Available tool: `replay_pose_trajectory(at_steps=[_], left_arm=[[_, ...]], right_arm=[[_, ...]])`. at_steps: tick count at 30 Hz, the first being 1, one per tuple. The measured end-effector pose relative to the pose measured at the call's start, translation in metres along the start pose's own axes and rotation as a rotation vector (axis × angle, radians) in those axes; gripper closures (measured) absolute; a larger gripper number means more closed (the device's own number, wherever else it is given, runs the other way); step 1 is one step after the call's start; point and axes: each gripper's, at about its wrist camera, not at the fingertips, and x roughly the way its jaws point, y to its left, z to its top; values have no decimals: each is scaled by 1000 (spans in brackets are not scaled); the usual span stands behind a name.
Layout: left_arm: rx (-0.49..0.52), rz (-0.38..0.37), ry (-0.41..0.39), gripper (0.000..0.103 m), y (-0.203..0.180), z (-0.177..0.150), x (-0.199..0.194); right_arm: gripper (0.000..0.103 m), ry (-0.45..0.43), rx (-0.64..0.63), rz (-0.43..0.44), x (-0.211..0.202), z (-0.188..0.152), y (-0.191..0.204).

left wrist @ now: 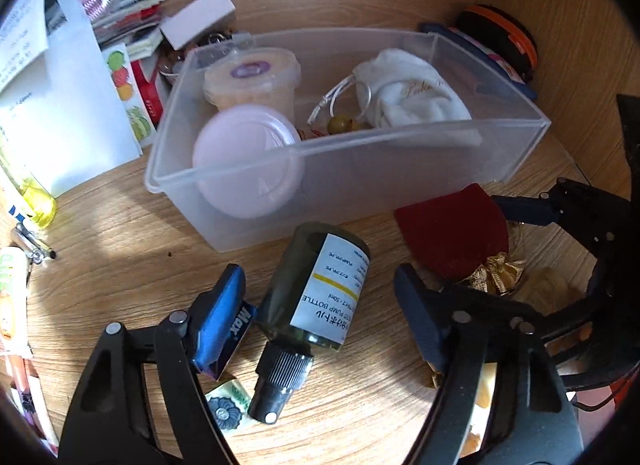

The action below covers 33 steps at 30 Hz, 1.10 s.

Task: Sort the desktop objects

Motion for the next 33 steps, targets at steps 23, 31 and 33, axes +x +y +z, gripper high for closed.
replay_pose_trajectory(at_steps=[23, 31, 33], left_arm=[[-56, -22, -23, 62, 12, -2, -5], [-68, -21, -72, 62, 11, -5, -29], [-73, -19, -86, 62, 11, -6, -35]], right_arm=[[64, -59, 28, 49, -20, 8, -6], [65, -102, 16, 58, -50, 13, -2], [65, -112, 15, 62, -58, 13, -1]])
